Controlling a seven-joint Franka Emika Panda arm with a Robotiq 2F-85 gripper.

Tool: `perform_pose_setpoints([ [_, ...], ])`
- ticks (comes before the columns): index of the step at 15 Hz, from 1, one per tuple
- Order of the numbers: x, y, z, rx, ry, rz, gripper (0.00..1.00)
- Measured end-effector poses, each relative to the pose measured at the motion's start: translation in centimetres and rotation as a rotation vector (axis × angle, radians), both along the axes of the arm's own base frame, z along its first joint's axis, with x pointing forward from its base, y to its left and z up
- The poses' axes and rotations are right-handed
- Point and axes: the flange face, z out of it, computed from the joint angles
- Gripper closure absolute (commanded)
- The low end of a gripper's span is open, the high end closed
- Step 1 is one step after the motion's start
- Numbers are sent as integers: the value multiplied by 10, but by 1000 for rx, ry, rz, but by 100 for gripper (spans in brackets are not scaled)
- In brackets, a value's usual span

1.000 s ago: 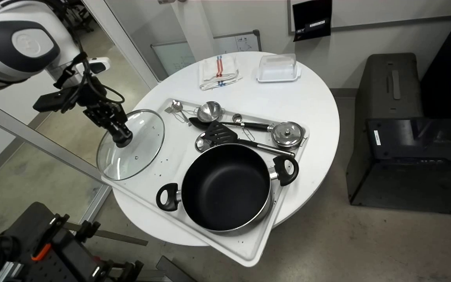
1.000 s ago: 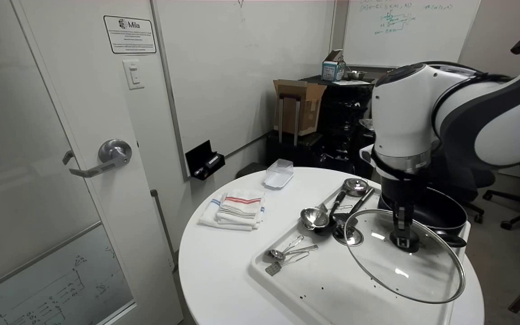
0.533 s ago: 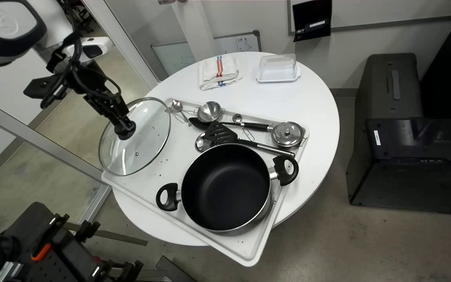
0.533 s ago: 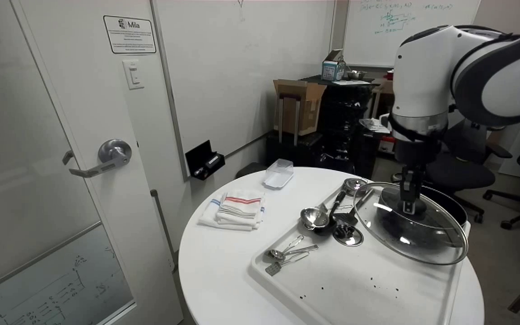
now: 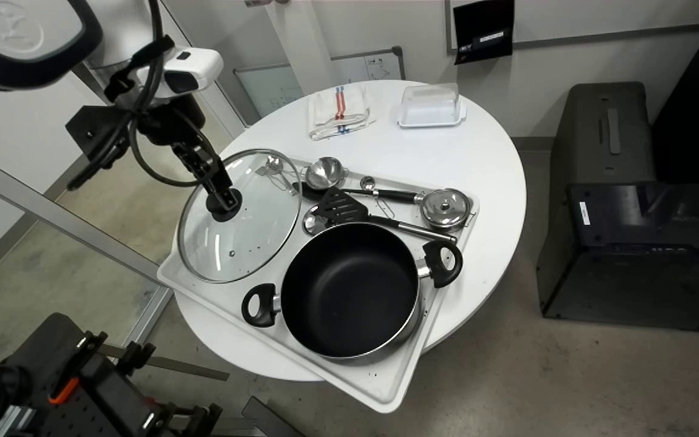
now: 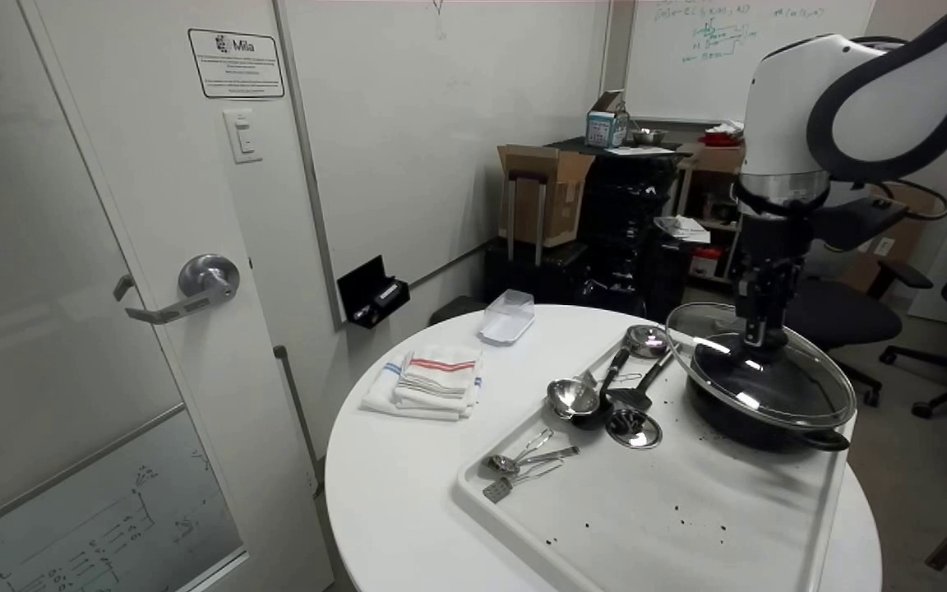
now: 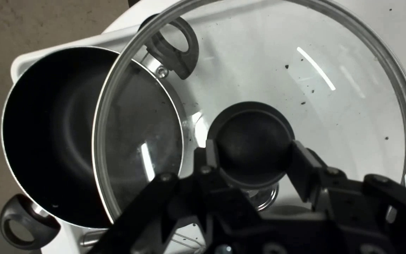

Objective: Place the lid on the pot

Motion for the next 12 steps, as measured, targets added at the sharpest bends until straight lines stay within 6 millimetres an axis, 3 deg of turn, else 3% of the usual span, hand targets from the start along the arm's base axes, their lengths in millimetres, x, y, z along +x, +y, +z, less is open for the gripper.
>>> perform_pose_setpoints([
  [12,2,-103,0,11,10,-255,75],
])
